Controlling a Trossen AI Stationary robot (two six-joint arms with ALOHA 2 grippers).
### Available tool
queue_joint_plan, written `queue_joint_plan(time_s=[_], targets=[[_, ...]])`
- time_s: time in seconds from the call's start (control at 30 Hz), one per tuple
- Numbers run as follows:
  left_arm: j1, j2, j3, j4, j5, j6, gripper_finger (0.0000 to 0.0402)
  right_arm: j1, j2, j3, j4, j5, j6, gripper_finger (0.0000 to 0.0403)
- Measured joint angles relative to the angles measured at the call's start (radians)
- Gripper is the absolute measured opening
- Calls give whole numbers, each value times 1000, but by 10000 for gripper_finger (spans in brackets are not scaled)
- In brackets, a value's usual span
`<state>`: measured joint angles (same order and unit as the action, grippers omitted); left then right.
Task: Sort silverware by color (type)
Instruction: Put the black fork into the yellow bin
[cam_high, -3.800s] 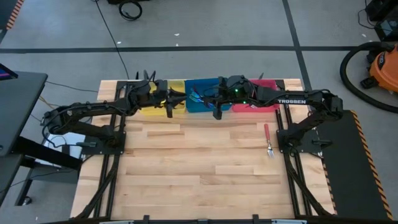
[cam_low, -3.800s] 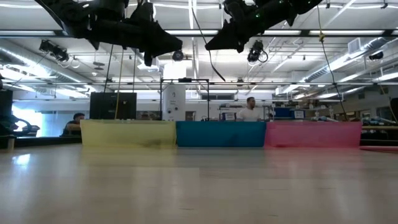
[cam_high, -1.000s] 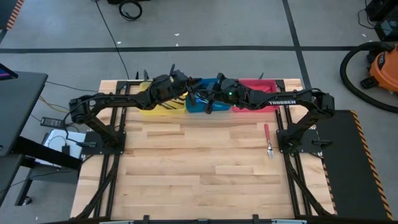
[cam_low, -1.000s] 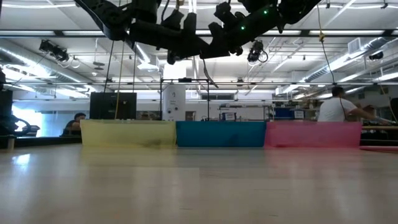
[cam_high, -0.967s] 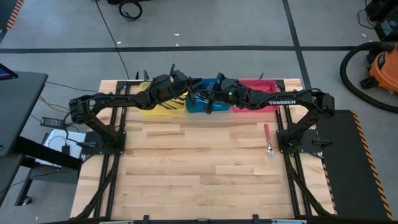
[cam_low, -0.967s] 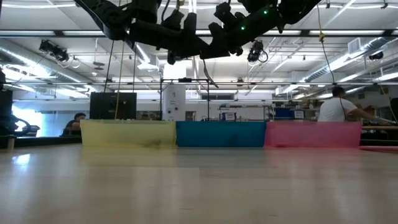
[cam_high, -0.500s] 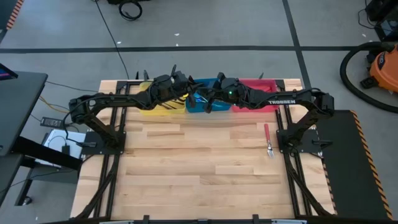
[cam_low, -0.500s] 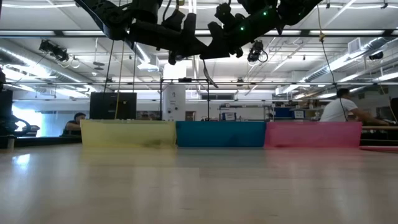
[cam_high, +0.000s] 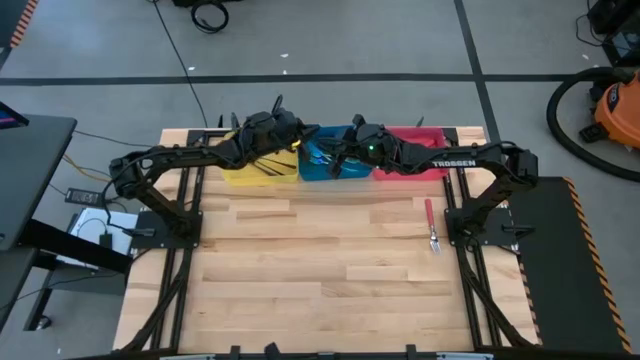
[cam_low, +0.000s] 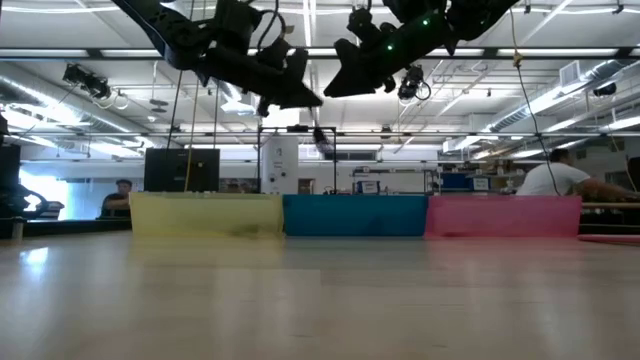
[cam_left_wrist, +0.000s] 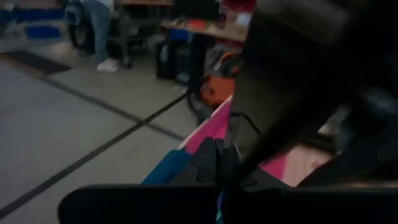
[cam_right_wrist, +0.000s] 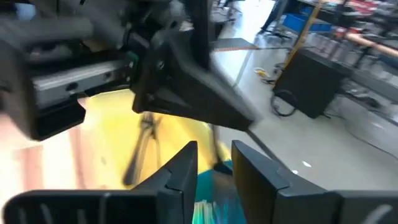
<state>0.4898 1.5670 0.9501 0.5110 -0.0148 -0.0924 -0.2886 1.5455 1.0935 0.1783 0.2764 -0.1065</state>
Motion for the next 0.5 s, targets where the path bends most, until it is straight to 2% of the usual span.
queue_joint_plan(time_s=[0.13,0.37,0.5], targets=[[55,-30,0,-135,0,29,0,0,0,0,-19,48,-15,118],[191,-120,0,-408,3,46,0,0,0,0,-75,48,-53,121],[243,-143,1,-567,3,107,0,0,0,0,-77,48,-54,122]])
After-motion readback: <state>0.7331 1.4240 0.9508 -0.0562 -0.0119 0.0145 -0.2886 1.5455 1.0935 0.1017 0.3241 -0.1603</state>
